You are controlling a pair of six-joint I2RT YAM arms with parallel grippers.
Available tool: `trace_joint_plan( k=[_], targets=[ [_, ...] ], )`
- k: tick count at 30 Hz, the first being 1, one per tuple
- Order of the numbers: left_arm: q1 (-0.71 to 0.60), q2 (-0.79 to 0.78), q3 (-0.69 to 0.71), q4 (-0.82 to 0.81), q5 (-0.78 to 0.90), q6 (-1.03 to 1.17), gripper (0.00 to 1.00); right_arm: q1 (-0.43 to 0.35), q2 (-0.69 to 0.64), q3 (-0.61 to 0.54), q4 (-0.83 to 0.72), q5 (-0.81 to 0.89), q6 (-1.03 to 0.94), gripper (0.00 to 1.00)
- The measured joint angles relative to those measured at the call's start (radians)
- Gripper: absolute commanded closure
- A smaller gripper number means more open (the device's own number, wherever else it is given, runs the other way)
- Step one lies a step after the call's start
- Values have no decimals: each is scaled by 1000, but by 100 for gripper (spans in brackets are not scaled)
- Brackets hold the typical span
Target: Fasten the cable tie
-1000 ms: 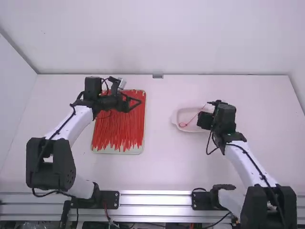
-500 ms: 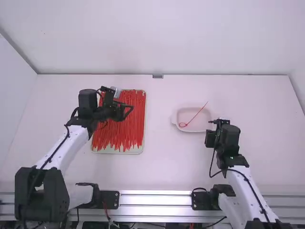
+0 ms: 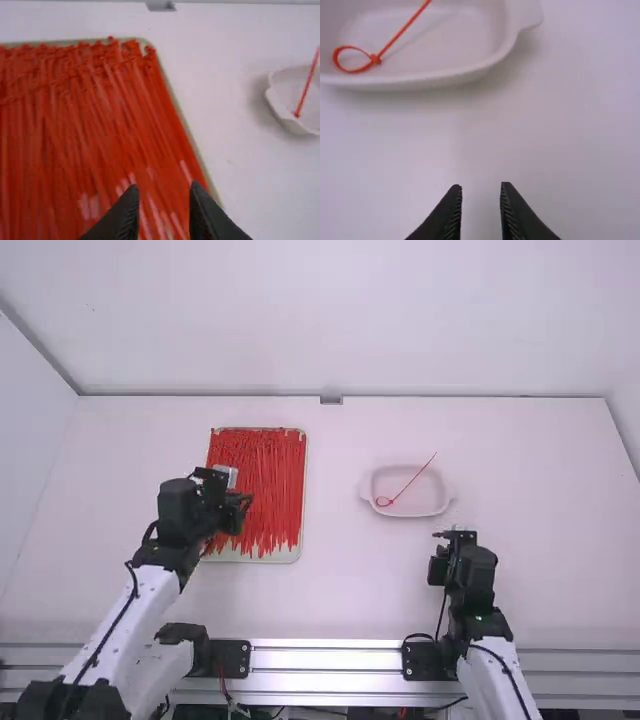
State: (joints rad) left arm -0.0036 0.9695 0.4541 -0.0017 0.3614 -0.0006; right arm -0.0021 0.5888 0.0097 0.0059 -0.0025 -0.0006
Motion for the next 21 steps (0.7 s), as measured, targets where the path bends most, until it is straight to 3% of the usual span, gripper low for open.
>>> trace_joint_plan(
  k=[9, 21],
  targets=[
    [0, -216, -210, 0, -203, 0, 100, 0, -192, 0, 1, -2, -2, 100],
    [0, -446, -435, -1, -345, 0, 100, 0, -375, 0, 2, 2, -4, 100]
  ],
)
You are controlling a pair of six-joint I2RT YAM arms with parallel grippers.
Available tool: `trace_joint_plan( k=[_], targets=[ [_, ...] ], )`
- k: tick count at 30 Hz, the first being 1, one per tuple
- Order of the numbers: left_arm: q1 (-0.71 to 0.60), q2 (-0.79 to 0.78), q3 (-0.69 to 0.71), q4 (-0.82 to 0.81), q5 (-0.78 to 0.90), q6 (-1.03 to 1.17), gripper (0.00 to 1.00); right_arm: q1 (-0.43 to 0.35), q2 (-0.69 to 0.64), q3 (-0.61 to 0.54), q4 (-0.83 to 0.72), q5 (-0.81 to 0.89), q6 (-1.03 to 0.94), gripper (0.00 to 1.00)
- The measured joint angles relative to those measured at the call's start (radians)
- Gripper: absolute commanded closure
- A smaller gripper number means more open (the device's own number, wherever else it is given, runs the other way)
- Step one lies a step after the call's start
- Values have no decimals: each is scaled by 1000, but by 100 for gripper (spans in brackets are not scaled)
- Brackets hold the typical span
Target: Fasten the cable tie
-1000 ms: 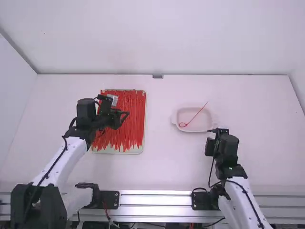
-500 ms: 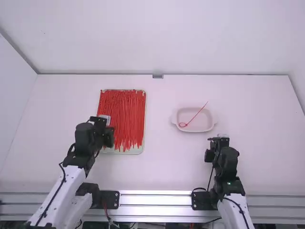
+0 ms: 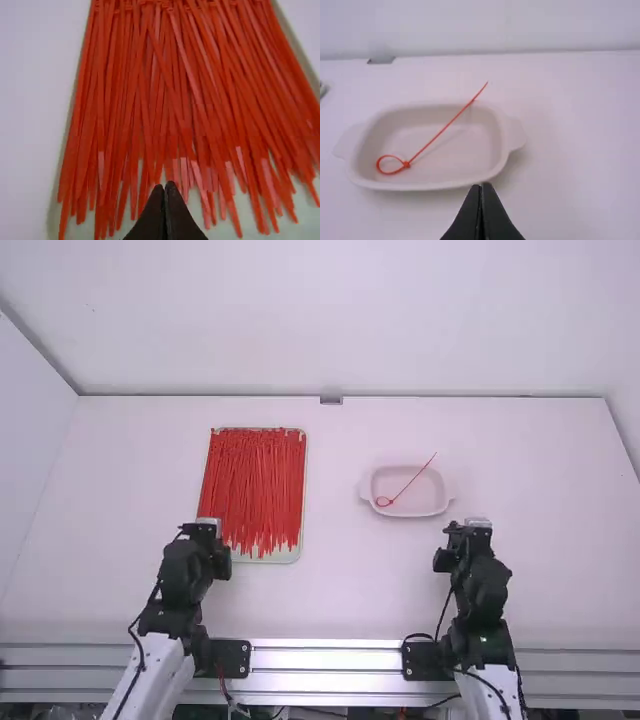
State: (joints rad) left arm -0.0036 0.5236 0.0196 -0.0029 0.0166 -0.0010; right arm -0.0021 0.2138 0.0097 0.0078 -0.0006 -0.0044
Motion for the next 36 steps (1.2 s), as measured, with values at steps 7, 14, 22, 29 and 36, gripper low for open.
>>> trace_joint_plan(
  k=[7, 14, 22, 29, 36],
  targets=[
    [0, -116, -10, 8, -11, 0, 100, 0, -89, 0, 0, 0, 2, 100],
    [0, -218, -10, 8, -11, 0, 100, 0, -163, 0, 0, -1, -1, 100],
    [0, -327, -10, 8, -11, 0, 100, 0, -205, 0, 0, 1, 2, 100],
    [0, -417, -10, 8, -11, 0, 100, 0, -205, 0, 0, 1, 1, 100],
    [0, -490, -10, 8, -11, 0, 100, 0, -205, 0, 0, -2, -1, 100]
  ],
)
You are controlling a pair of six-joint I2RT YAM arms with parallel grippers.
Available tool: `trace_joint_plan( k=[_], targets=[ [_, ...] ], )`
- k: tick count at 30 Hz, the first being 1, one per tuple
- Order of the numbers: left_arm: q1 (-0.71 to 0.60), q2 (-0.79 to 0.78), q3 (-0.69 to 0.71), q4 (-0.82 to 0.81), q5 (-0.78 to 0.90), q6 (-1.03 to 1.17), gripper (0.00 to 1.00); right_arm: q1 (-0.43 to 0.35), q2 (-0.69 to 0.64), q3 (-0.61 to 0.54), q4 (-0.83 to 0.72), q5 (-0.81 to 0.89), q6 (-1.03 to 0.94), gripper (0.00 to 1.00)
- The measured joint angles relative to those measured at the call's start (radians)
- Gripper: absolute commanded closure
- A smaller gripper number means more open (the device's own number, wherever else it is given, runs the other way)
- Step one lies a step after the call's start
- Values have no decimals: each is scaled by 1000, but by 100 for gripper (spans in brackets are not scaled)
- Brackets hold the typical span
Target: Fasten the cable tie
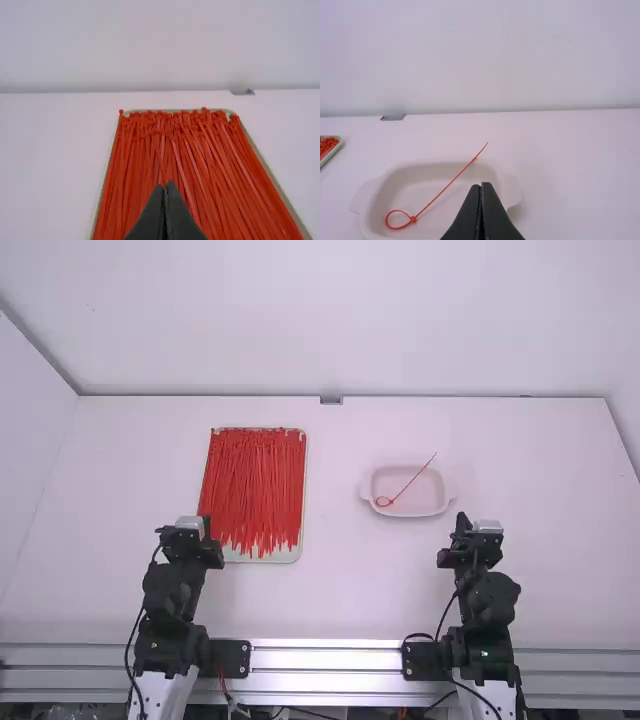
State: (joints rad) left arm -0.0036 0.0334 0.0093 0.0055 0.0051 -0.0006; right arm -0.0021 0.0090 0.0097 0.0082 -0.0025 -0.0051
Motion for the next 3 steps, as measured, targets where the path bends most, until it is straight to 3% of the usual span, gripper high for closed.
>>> trace_joint_plan(
  k=[3],
  targets=[
    [0, -22, 0, 0, -1, 0, 100, 0, 0, 0, -1, 2, 0, 100]
  ],
)
